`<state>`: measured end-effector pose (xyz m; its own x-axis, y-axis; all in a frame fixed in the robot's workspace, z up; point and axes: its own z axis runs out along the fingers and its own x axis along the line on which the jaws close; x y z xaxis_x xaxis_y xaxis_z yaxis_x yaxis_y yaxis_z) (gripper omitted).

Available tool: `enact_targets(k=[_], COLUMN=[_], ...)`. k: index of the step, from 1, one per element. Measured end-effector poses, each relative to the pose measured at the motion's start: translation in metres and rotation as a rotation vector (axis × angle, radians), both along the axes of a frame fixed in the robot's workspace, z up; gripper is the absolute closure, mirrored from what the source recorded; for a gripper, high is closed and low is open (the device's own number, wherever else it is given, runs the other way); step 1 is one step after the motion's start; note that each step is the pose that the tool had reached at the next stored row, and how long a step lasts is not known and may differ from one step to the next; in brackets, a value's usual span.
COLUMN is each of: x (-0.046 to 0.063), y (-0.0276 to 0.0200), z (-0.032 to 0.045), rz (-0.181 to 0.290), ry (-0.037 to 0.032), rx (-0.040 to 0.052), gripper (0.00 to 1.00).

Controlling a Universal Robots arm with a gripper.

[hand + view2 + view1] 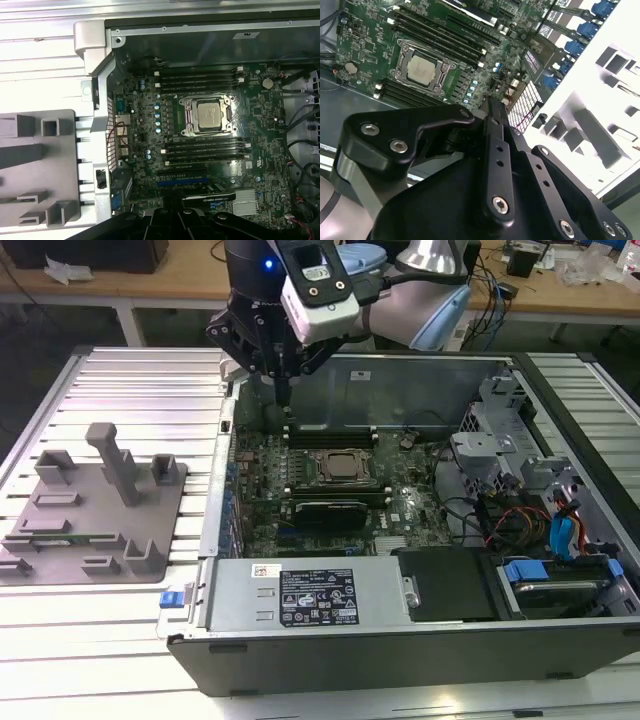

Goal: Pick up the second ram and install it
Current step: 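Reach for the second ram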

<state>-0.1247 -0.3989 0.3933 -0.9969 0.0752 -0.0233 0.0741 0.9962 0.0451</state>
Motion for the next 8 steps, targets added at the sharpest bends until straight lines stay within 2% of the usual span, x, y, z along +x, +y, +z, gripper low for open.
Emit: enact_targets(k=[8], x=[-0.016], y=[0.0000], z=[0.0000], rz=[0.000], ry=[0.0000], rx=[0.0000], gripper=[0.92])
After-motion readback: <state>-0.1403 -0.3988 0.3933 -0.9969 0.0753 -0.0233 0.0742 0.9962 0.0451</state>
